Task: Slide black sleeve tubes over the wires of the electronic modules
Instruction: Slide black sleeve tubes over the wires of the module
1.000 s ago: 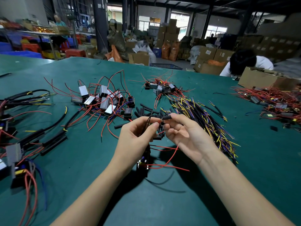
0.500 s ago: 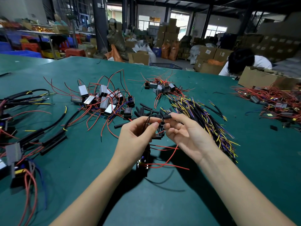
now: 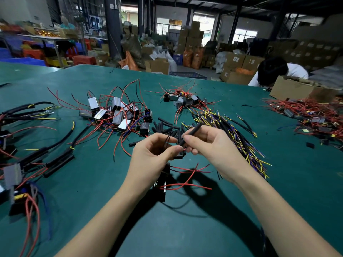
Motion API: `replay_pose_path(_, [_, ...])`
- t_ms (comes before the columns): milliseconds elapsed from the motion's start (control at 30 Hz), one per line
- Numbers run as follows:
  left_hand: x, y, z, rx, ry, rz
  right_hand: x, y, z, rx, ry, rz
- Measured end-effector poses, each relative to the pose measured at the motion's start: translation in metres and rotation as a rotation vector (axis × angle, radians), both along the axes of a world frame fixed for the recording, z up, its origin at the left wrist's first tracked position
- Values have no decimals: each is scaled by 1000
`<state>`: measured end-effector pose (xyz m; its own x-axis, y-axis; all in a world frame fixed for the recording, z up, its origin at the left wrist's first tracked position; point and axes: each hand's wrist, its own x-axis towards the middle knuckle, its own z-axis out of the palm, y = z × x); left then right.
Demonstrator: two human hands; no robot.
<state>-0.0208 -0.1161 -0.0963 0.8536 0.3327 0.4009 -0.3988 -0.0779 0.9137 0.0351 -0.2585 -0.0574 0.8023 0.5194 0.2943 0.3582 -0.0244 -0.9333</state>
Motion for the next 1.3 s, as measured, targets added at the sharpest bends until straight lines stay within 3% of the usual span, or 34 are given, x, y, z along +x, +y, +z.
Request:
replay_pose_path(167, [-1, 2, 0, 11, 6, -22, -2, 1, -3, -93, -5, 3])
replay_pose_path(467, [-11, 18, 4, 307, 188, -58, 3, 1, -6, 14, 13, -188])
replay_pose_path(667, [-8, 10, -1, 172, 194, 3, 1, 2, -6, -69, 6, -127])
replay_pose_path(1100, [-6, 6, -5, 142, 178, -59, 6, -14, 5, -239, 48, -32])
replay_pose_path(1300, [-6, 3, -4, 126, 162, -91, 7, -15, 6, -196, 47, -15])
